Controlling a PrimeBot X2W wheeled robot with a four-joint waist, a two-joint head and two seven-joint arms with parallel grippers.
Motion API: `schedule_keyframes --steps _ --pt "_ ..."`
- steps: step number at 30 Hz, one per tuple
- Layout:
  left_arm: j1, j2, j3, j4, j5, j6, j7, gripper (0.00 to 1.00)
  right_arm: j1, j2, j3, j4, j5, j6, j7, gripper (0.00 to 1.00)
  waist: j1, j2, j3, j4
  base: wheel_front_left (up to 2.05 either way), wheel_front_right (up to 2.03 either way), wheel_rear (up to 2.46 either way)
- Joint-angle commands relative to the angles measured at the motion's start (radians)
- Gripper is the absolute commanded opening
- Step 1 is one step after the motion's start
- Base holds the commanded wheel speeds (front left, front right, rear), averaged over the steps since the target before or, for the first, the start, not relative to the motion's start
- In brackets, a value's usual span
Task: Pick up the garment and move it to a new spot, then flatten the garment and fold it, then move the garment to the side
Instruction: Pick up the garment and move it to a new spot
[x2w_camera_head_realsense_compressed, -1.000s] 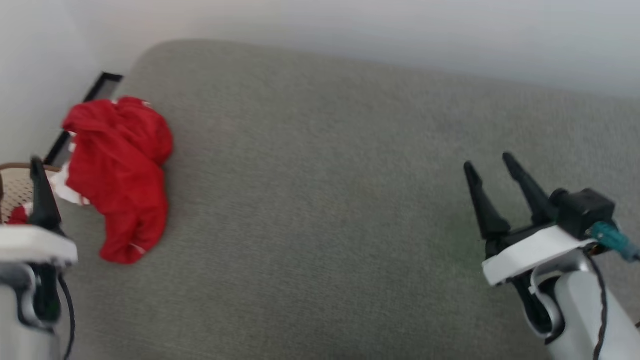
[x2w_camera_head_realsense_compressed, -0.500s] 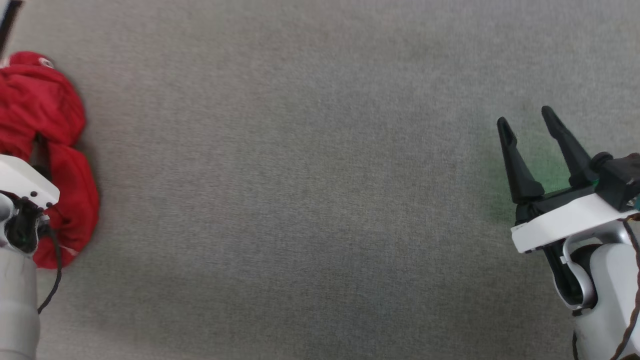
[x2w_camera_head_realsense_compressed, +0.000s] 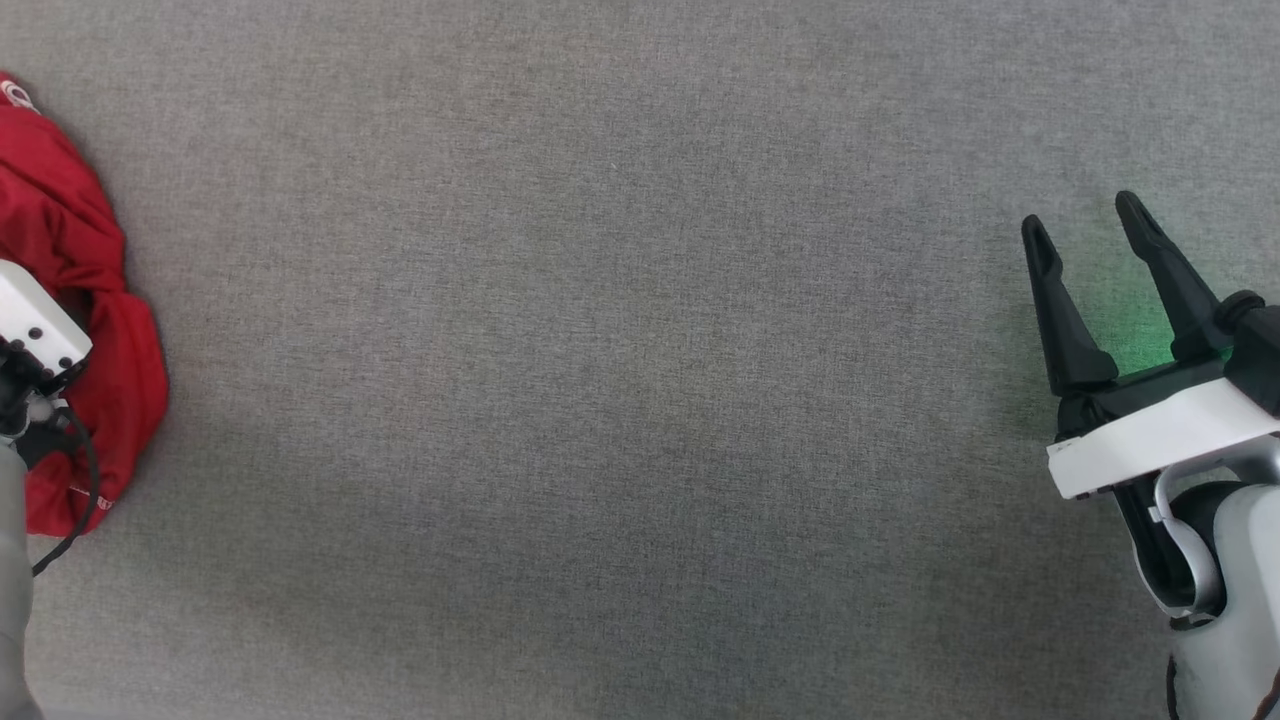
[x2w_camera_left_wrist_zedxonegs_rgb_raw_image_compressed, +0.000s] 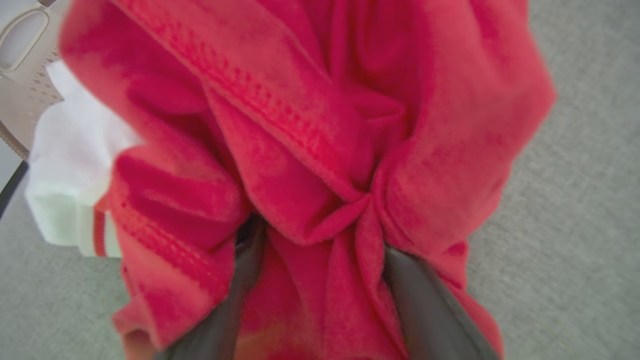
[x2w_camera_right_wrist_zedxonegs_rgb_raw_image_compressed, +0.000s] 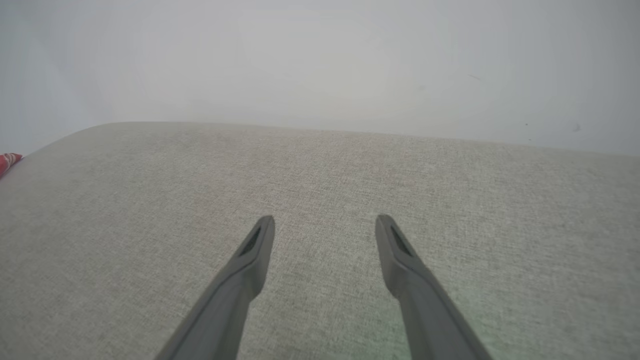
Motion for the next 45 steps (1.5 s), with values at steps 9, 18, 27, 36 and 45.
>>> schedule_keyframes --steps 9,18,27,36,45 --pt "0.029 0.006 -0.028 0.03 0.025 -0.043 -0.132 0.0 0.009 0.01 -0.026 -0.004 -0.008 0.0 -0.002 1.0 0.0 -0.0001 -0.038 0.016 0.0 0.0 0.0" --pt "-0.054 0.084 -0.076 -0.031 0.076 -0.067 -0.34 0.0 0.029 0.03 -0.044 0.044 0.007 0.0 -0.04 1.0 0.0 -0.0001 -0.148 0.036 0.0 0.0 0.0" --pt "-0.107 0.125 -0.133 -0.097 0.107 -0.083 -0.427 0.0 0.047 0.063 -0.036 0.093 0.033 0.0 -0.07 1.0 0.0 -0.0001 -0.252 0.04 0.0 0.0 0.0" --pt "-0.107 0.171 -0.214 -0.225 0.106 -0.09 -0.376 0.0 0.067 0.087 -0.033 0.13 0.043 0.0 -0.098 1.0 0.0 -0.0001 -0.351 0.022 0.0 0.0 0.0" --pt "0.03 0.232 -0.292 -0.546 0.003 -0.09 -0.198 0.0 0.089 0.089 -0.082 0.131 0.051 0.0 -0.115 1.0 0.0 -0.0001 -0.395 -0.06 0.0 0.0 0.0"
